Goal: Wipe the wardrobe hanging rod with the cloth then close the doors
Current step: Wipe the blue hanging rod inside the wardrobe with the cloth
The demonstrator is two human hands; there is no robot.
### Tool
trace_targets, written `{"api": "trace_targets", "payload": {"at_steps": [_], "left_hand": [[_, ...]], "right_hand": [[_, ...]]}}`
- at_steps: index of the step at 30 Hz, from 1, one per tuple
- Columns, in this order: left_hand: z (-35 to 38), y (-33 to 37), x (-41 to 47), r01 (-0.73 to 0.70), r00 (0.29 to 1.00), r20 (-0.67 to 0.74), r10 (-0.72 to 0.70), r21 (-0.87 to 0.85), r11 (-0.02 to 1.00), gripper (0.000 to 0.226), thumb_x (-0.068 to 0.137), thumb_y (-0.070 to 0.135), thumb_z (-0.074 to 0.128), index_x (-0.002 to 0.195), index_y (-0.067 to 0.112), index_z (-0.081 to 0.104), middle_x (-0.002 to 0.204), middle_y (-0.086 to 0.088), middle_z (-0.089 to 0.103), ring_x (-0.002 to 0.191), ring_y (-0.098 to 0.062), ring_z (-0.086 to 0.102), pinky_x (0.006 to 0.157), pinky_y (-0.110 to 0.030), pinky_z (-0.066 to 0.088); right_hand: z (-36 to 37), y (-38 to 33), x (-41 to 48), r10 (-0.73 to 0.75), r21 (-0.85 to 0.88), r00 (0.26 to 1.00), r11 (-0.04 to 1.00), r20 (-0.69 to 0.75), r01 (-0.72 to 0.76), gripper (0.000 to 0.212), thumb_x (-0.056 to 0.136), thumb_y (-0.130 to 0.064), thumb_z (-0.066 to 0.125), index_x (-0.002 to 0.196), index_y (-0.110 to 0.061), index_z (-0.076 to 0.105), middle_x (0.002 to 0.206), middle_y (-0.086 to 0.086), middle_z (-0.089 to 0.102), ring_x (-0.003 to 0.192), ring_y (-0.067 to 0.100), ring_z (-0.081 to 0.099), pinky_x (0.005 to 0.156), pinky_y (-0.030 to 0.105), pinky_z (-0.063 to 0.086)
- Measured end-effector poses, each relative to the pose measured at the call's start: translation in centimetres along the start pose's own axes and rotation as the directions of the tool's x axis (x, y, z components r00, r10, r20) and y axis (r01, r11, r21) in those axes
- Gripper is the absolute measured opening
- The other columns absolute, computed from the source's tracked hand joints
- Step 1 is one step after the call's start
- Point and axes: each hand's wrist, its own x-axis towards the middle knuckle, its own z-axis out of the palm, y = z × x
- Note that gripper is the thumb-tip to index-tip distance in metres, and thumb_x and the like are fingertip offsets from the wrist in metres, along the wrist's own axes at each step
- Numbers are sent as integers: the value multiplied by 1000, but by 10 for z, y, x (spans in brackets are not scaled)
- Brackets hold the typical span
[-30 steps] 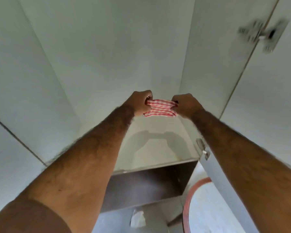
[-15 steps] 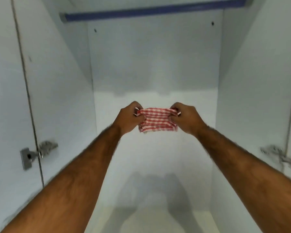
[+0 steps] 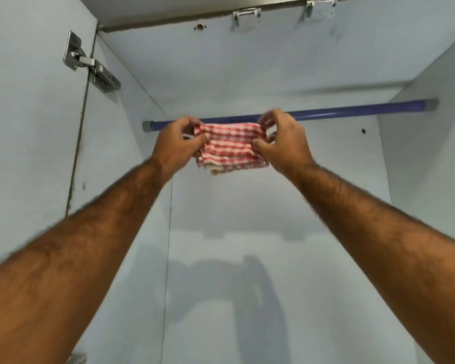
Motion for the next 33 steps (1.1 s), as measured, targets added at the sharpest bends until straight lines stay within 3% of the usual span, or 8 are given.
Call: {"api": "trace_targets", "payload": {"at_steps": [5,9,17,20,23,27,30,33], "left_hand": [[-28,-4,74,-121,989,-79,123,29,992,20,97,25,72,115,21,64,110,-3,77,92,-18,78,68,-39,68],[-29,-14,111,-178,979,-62,193,192,965,22,96,30,73,115,22,66,103,5,71,87,-12,69,59,-11,50],[1,-57,134,-88,995,-25,92,128,988,15,92,27,78,102,28,66,102,2,71,79,-6,67,47,-13,53],[8,-69,136,-152,985,-66,159,95,984,19,90,23,80,106,24,70,93,7,71,80,-6,70,56,-15,54],[6,-75,133,-200,970,-111,215,131,971,21,94,31,75,112,19,71,98,3,73,84,-13,72,67,-20,59],[-7,-103,131,-205,915,-140,378,646,735,39,110,29,37,121,6,67,112,-16,74,105,-34,68,122,-47,36],[-13,-128,131,-168,938,2,345,877,451,34,107,17,38,121,-1,63,100,-24,72,98,-43,65,125,-51,26],[-12,-131,130,-177,922,-25,387,861,477,36,108,17,37,104,-3,66,86,-25,70,84,-43,64,118,-52,34]], "right_hand": [[37,-29,71,-125,-121,988,986,-93,114,26,91,-5,76,112,-19,71,122,3,59,103,14,56,88,24,57],[69,-33,94,-148,-292,984,950,-99,113,20,100,-15,70,119,-14,77,129,9,57,101,14,54,103,32,58],[104,-20,107,-164,-671,986,733,-23,106,25,98,-27,71,118,-14,78,146,13,51,140,33,46,119,51,44],[127,-20,105,-349,-703,936,656,41,275,31,96,-25,64,122,-11,73,154,15,53,151,33,39,130,53,25],[153,-19,97,-331,-650,935,685,124,328,36,102,-35,59,122,-6,65,123,14,70,114,33,66,107,46,48],[172,-6,90,-417,-703,908,652,-20,284,46,112,-33,26,115,-10,66,110,11,73,99,32,65,95,46,47],[184,-4,90,-430,-707,899,662,-88,248,51,112,-33,22,115,-10,67,108,11,73,98,32,64,95,46,44],[196,-4,91,-448,-705,889,661,-95,257,47,112,-33,26,113,-11,68,105,10,73,96,31,64,95,46,45]]}}
